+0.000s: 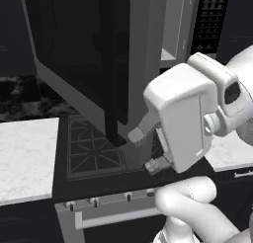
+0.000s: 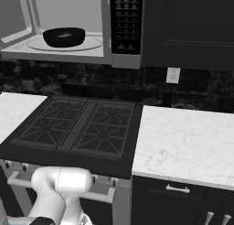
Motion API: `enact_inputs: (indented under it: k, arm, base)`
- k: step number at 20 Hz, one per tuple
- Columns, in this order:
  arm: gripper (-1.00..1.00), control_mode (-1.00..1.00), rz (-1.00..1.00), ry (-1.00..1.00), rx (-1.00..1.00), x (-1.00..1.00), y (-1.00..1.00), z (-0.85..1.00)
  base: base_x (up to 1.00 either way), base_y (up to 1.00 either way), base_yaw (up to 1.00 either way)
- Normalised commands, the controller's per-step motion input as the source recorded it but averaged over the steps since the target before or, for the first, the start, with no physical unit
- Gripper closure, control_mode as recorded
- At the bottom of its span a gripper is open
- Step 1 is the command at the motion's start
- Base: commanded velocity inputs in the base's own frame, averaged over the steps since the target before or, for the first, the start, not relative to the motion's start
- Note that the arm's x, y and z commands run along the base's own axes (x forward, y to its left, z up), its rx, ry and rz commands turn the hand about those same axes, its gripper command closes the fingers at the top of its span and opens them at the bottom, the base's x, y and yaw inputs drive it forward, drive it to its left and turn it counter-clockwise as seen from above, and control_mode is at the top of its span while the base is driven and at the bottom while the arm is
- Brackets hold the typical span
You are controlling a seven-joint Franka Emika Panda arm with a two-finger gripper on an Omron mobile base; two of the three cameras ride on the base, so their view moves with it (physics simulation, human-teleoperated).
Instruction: Open the microwave, place the bowl with waffle inside the microwave, then close the microwave door and turn it on.
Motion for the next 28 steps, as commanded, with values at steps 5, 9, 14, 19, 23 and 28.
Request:
enact_inputs:
  k: [5, 9, 14, 19, 23, 28]
  arm:
    - [-1.00, -1.00, -0.57, 0.00, -0.27, 0.88, 1.00, -0.39]
    - [-1.00, -1.00, -0.64, -0.01, -0.22, 0.58, 0.98, -0.21]
    - [-1.00, -1.00, -0.68, 0.00, -0.17, 0.96, 0.86, -0.27]
    - [-1.00, -1.00, -0.63, 0.00, -0.14, 1.00, 0.60, -0.19]
    - [-1.00, -1.00, -0.55, 0.00, -0.09, 1.00, 0.10, -0.24]
    - [-1.00, -1.00, -0.47, 0.00, -0.02, 1.00, -0.23, -0.40]
  base:
    - [0.00, 0.00, 0.00]
    - [0.00, 0.00, 0.00]
    - [0.00, 0.00, 0.00]
    - [0.00, 0.00, 0.00]
    - [0.00, 0.00, 0.00]
    - [0.00, 0.00, 0.00]
